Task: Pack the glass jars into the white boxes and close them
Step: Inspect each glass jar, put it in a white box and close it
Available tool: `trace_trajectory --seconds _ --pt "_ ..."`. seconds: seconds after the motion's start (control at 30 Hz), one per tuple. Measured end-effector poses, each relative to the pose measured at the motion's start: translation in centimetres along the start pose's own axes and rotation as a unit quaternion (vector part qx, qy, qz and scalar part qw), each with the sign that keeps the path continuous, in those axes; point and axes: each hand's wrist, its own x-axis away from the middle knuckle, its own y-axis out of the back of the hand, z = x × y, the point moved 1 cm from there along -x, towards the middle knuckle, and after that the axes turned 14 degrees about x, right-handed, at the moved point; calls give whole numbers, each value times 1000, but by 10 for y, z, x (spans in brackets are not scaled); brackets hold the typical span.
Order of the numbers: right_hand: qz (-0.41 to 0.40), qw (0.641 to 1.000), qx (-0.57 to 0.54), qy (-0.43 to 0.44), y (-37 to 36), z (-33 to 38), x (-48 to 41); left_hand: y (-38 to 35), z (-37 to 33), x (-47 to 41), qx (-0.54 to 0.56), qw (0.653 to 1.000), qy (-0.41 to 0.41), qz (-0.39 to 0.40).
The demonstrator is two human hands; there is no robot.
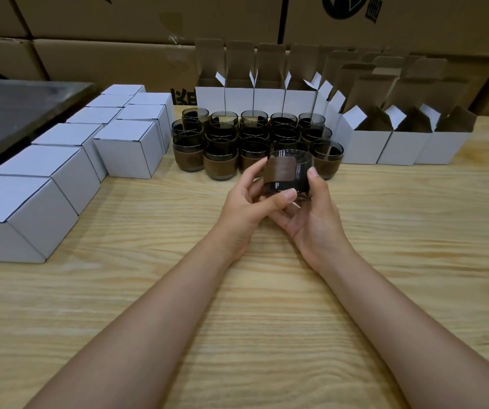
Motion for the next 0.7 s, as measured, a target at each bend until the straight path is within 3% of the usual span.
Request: trace_trajectory --seconds 0.33,0.7 --pt "-42 998 49 11 -1 -1 0 1 -1 -1 -19 996 -75 -49" --pt "-41 999 29 1 -1 1 0 -4 -3 3 -68 994 -82 -17"
